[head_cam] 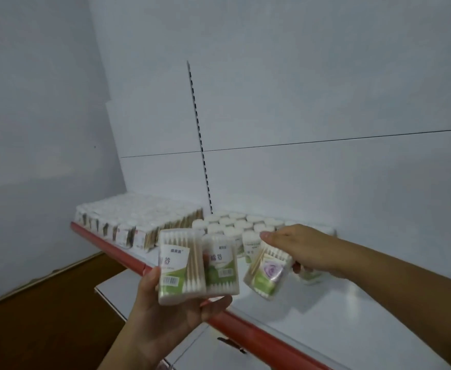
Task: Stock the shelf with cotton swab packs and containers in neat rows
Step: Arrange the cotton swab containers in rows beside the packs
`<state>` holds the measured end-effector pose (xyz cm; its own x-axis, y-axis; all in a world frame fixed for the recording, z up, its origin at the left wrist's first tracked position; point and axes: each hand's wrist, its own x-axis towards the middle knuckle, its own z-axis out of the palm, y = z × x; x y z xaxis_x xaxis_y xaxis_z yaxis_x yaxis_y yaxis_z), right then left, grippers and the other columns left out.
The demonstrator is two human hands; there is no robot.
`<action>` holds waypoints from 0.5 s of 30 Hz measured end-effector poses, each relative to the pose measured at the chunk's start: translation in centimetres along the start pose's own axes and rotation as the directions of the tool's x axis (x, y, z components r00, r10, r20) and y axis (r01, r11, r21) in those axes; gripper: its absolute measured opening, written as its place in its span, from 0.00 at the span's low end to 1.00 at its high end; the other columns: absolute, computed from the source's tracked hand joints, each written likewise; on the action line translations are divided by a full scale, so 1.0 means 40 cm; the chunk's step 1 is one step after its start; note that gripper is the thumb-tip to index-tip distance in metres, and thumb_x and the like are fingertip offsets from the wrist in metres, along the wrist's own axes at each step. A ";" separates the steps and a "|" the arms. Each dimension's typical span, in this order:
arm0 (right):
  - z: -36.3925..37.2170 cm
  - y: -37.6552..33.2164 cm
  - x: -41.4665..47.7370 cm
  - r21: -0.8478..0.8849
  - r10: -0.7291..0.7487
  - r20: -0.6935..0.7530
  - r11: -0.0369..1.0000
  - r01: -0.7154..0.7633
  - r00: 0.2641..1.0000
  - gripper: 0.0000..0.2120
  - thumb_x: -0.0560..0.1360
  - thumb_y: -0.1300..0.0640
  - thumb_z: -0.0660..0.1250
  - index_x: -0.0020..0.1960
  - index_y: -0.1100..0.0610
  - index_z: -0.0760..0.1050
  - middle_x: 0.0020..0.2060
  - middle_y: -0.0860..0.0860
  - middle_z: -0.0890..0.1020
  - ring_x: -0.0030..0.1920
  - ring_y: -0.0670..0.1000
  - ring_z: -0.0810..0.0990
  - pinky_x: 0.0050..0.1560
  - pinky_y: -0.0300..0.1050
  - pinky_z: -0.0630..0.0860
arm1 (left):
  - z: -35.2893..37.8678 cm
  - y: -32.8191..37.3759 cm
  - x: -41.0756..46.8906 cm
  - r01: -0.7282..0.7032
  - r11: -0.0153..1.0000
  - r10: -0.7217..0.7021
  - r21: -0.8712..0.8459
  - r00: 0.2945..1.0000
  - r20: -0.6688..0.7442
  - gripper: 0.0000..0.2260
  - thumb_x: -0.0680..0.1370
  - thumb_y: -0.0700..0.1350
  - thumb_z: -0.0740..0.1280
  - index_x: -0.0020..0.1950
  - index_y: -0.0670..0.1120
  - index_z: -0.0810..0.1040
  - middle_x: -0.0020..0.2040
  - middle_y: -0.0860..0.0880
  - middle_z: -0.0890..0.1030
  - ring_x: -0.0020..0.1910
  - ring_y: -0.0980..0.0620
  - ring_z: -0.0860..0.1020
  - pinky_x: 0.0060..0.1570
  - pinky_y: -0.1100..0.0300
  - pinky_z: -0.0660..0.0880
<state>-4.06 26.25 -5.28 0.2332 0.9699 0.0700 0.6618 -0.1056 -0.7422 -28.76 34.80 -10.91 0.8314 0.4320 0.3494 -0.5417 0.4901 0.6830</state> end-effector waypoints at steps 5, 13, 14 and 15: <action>0.101 -0.020 0.152 -0.138 0.027 0.010 0.990 -0.025 1.000 0.27 0.71 0.28 0.56 0.32 0.52 0.66 0.24 0.46 0.76 0.25 0.46 0.75 0.29 0.38 0.66 | -0.164 0.105 0.035 -0.008 1.000 0.009 -0.029 1.000 0.029 0.26 0.78 0.52 0.63 0.71 0.39 0.68 0.72 0.37 0.68 0.73 0.34 0.60 0.70 0.39 0.42; 0.329 -0.085 0.399 -0.623 0.002 -0.203 0.771 -0.131 0.979 0.28 0.69 0.26 0.52 0.35 0.51 0.69 0.31 0.45 0.74 0.31 0.45 0.72 0.30 0.41 0.65 | -0.468 0.321 0.116 0.032 0.999 -0.027 -0.025 0.986 0.164 0.24 0.82 0.48 0.56 0.75 0.36 0.59 0.73 0.36 0.64 0.74 0.36 0.58 0.70 0.37 0.37; 0.352 -0.102 0.438 -0.645 0.018 -0.238 0.745 -0.172 0.971 0.28 0.70 0.26 0.52 0.36 0.51 0.70 0.33 0.45 0.74 0.33 0.45 0.73 0.31 0.41 0.65 | -0.515 0.349 0.128 0.061 0.997 -0.052 -0.045 0.982 0.183 0.25 0.83 0.47 0.56 0.76 0.36 0.57 0.74 0.36 0.63 0.74 0.37 0.58 0.71 0.38 0.39; 0.372 -0.117 0.474 -0.643 0.038 -0.271 0.736 -0.210 0.962 0.28 0.70 0.26 0.53 0.38 0.51 0.71 0.34 0.46 0.74 0.36 0.46 0.73 0.31 0.41 0.64 | -0.552 0.376 0.142 0.088 0.996 -0.083 -0.026 0.984 0.156 0.25 0.83 0.46 0.57 0.76 0.37 0.55 0.75 0.36 0.62 0.75 0.38 0.58 0.72 0.38 0.41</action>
<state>-13.33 48.41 -10.42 0.4421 0.8697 0.2197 0.8967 -0.4223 -0.1326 -34.93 61.33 -12.84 0.8825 0.2664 0.3876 -0.4696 0.5455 0.6942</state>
